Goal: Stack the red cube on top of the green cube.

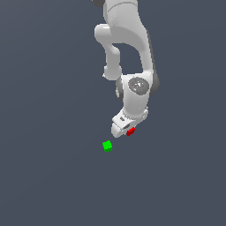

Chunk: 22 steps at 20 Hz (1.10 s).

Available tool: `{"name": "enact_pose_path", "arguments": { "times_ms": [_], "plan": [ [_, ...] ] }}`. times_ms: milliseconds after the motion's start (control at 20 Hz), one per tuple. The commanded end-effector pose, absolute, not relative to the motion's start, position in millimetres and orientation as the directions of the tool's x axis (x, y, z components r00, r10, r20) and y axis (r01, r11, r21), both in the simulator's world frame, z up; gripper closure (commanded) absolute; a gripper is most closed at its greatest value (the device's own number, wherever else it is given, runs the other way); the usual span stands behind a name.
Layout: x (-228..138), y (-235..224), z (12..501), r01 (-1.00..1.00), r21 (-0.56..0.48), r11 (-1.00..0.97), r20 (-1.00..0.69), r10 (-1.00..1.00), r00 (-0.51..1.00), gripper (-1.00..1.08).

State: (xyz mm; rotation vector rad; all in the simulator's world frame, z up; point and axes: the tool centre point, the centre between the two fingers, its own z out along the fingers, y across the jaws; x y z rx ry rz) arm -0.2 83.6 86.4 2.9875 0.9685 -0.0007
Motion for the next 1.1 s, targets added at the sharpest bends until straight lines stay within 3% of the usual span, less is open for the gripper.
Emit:
{"name": "enact_pose_path", "arguments": {
  "times_ms": [0, 500, 1050],
  "plan": [
    [14, 56, 81, 0.587, 0.001, -0.809, 0.0, 0.587, 0.809, 1.08],
    [54, -15, 66, 0.587, 0.001, -0.809, 0.0, 0.587, 0.809, 1.08],
    [64, -30, 63, 0.587, 0.0, -0.81, 0.0, 0.587, 0.81, 1.08]
  ]
}}
